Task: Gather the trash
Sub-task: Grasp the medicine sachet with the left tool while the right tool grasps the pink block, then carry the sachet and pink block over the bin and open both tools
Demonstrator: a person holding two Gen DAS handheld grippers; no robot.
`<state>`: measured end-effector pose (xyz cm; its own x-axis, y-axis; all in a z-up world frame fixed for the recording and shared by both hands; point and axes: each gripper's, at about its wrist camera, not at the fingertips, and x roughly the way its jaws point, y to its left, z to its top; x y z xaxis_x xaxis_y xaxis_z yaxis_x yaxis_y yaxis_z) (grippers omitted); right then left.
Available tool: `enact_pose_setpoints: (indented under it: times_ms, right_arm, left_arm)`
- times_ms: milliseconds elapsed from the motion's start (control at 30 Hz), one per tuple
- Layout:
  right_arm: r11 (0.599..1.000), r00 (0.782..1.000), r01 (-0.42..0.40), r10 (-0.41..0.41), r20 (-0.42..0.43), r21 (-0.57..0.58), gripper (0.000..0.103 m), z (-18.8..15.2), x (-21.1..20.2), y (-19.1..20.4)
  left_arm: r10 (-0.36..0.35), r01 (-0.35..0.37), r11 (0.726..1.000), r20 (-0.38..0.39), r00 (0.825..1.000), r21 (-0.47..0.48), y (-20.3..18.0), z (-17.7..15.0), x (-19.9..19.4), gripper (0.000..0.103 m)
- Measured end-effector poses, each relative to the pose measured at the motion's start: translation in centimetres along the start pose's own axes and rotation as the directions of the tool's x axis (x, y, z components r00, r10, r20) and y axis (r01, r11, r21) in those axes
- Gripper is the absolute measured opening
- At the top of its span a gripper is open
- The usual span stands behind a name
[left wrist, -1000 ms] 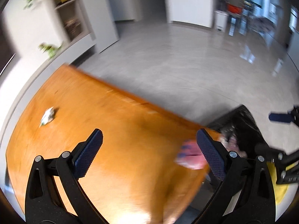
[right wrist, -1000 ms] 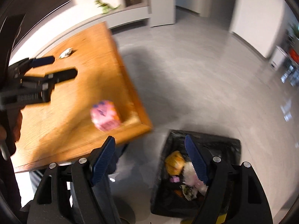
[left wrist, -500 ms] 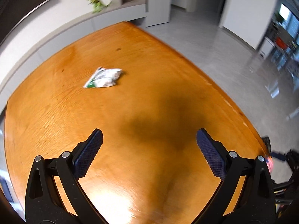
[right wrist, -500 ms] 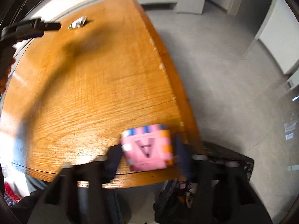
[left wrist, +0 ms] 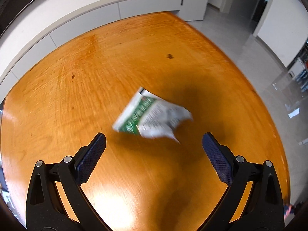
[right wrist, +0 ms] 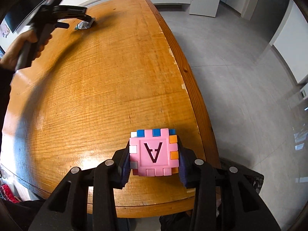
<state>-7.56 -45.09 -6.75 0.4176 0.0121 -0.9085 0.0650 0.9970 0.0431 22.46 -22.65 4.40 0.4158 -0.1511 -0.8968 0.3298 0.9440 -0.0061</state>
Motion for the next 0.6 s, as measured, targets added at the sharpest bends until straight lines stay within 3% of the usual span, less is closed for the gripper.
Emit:
enact_pose_setpoints:
  times_ms: [67,100,133,400,600]
  right_arm:
    - [1.000,1.000,-0.002,0.002,0.001,-0.002,0.042,-0.1,-0.1,0.0]
    - [1.000,1.000,-0.003,0.003,0.002,-0.001,0.042,-0.1,0.0,0.0]
    - [1.000,1.000,-0.003,0.003,0.002,0.000,0.042,-0.1,0.0,0.0]
    - [1.000,1.000,-0.010,0.010,0.003,0.002,0.042,-0.2,-0.2,0.1]
    - [1.000,0.999,-0.020,0.020,0.028,0.003,0.042,-1.0,-1.6,-0.1]
  left_arm:
    - [0.019,-0.019,1.000,-0.006,1.000,0.000,0.4,0.5,1.2,0.097]
    - [0.030,-0.030,1.000,-0.008,1.000,0.004,0.4,0.5,1.5,0.089]
    - [0.031,-0.031,0.999,-0.017,0.999,0.008,0.4,0.5,2.0,0.074]
    - [-0.012,0.012,1.000,-0.004,1.000,0.028,0.5,-0.4,1.4,0.060]
    - [-0.063,0.063,0.997,-0.011,0.998,0.052,-0.6,-2.1,-0.3,0.059]
